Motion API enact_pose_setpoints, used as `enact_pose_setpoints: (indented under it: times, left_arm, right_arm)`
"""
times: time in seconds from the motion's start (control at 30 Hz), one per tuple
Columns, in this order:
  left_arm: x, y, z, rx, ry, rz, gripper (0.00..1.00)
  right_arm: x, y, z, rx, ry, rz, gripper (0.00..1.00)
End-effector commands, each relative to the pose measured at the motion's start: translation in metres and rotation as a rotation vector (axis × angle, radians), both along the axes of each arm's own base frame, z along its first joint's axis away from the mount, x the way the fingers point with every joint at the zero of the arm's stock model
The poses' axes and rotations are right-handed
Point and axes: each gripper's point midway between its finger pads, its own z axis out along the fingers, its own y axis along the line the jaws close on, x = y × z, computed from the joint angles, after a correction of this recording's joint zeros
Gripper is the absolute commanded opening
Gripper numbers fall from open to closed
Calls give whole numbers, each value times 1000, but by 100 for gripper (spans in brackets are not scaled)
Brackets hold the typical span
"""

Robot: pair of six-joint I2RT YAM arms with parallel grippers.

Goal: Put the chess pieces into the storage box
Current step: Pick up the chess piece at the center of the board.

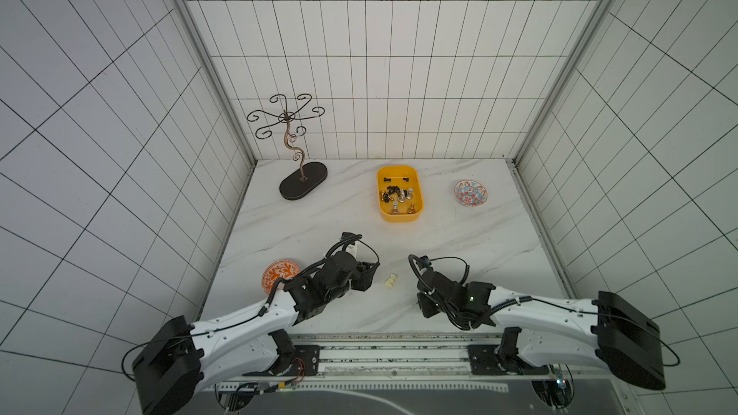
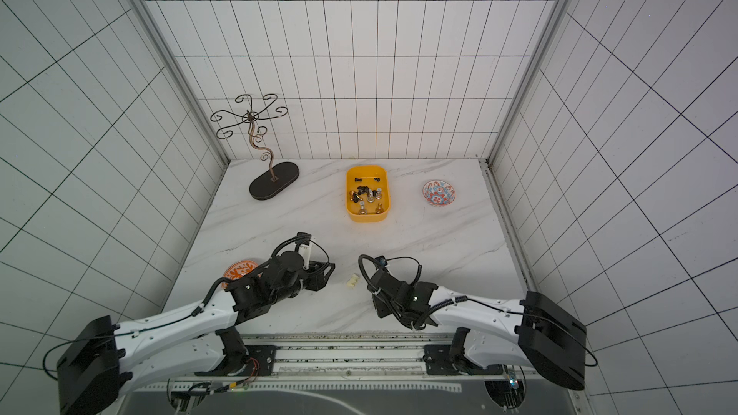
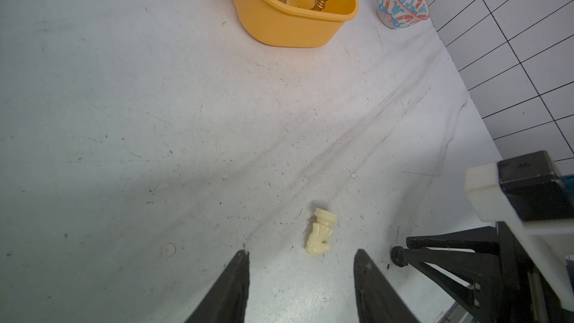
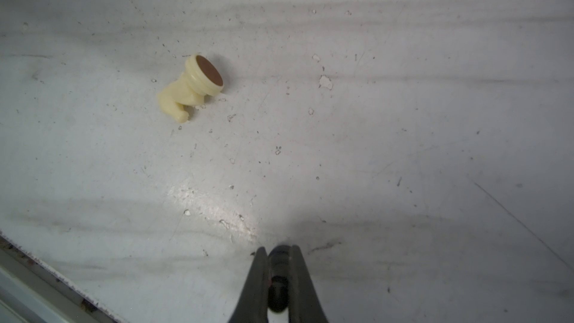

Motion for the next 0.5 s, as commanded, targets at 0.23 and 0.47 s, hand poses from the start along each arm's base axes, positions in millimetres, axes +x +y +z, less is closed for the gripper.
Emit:
enact_pose_setpoints:
  times: [0.23, 0.47]
  left_arm:
    - [1, 1, 6, -17, -13, 16, 53]
    - [1, 0, 7, -20, -14, 14, 53]
  right_arm:
    - [24, 3, 21, 3, -46, -20, 11]
    - [27, 7, 23, 18, -40, -10, 11]
